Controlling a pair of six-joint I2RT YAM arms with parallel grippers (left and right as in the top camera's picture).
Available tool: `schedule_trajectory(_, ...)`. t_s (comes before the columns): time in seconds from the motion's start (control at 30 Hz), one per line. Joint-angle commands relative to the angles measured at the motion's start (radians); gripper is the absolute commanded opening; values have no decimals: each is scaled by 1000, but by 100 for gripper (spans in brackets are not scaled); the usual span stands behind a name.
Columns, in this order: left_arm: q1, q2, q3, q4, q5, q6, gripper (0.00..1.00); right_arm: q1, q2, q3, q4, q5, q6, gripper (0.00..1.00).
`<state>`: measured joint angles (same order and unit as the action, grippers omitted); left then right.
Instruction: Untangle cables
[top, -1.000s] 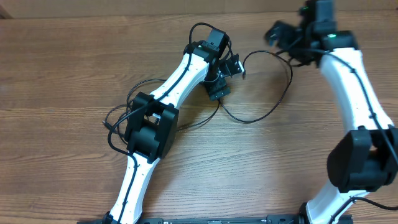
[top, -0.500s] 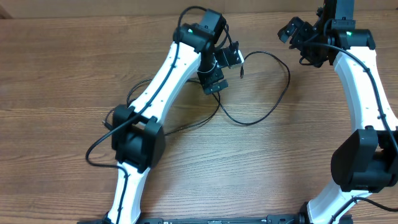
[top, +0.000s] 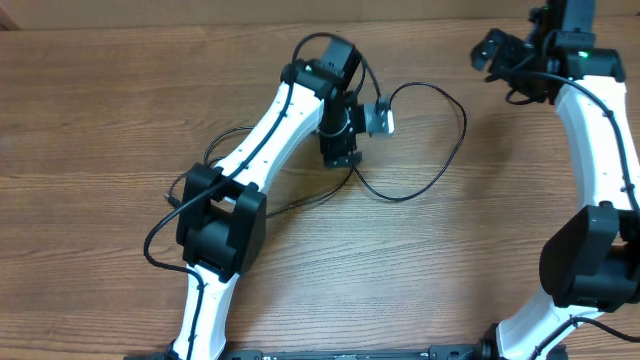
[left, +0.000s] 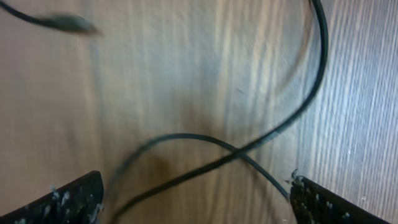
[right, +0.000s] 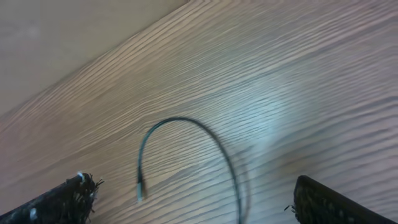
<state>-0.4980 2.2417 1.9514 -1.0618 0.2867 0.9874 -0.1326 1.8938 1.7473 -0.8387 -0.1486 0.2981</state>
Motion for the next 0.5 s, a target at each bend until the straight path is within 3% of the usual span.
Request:
schedule_trajectory(0.0,-8,17,-41,1,29,19,96,-19,-6,24,6,13,-11,100)
schedule_trajectory(0.47,-37,28,-206,162,42,5,93,-26,-6,24,11,16,-11,100)
